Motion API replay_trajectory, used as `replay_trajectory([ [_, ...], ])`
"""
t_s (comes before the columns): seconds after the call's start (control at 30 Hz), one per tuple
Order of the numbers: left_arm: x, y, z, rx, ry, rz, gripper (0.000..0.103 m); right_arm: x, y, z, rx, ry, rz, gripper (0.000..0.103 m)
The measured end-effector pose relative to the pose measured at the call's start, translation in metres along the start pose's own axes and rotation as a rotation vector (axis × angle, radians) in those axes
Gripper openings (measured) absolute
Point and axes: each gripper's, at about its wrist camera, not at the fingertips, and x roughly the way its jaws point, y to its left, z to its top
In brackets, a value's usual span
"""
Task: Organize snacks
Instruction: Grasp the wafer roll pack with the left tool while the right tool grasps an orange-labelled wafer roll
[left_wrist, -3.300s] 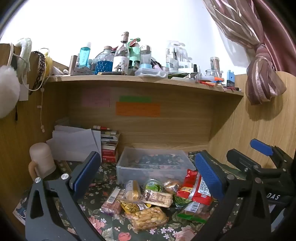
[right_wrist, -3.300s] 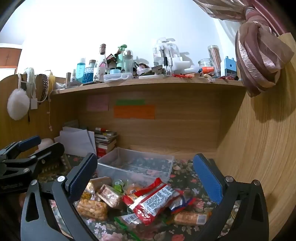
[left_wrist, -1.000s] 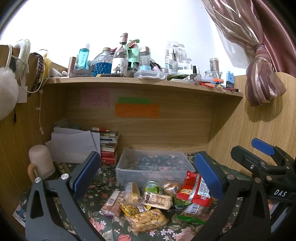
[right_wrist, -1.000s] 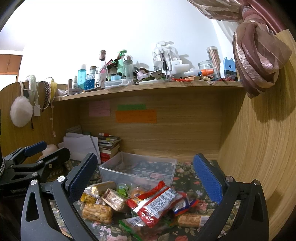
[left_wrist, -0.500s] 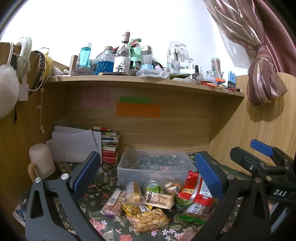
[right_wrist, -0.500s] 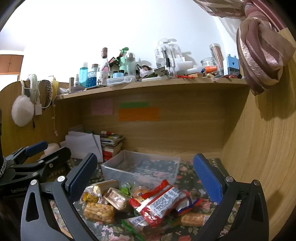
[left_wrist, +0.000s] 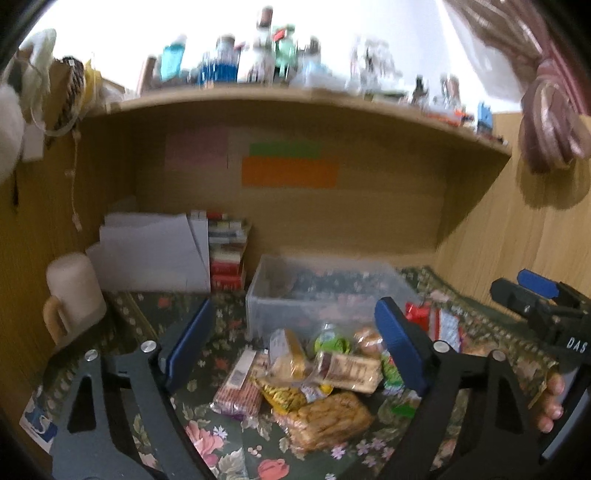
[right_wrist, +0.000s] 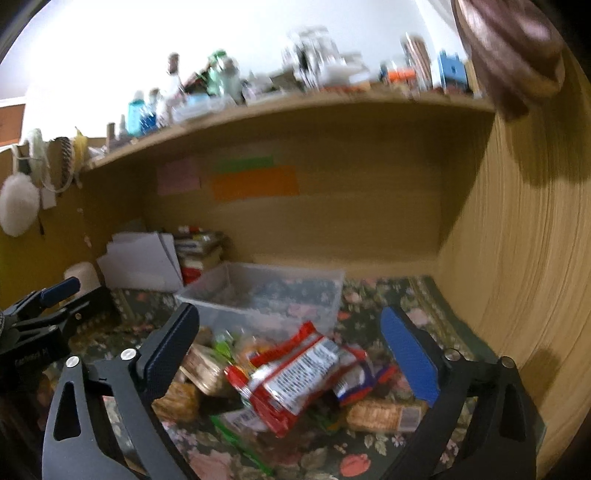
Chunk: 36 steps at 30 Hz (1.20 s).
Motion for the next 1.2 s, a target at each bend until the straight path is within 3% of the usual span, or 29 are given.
replay_trajectory([
  [0.27,0.043,0.018,-0.028,0.004,0.143,0.008,0.088,0.029,-0.021,-0.016,0.043,0.122,-0.025,0.096],
  [0.73,0.079,0.084,-0.050,-0.067,0.288,0.108,0.088,0.038,-0.084,-0.031,0.080,0.252,-0.227,0.096],
  [0.93,0.097,0.078,-0.064,-0.024,0.370,0.091,0.088,0.051,-0.087,-0.044,0.058,0.342,-0.203,0.096],
  [1.2,0.109,0.077,-0.065,-0.021,0.400,0.068,0.089,0.070,-0.082,-0.060,0.060,0.420,-0.161,0.100],
])
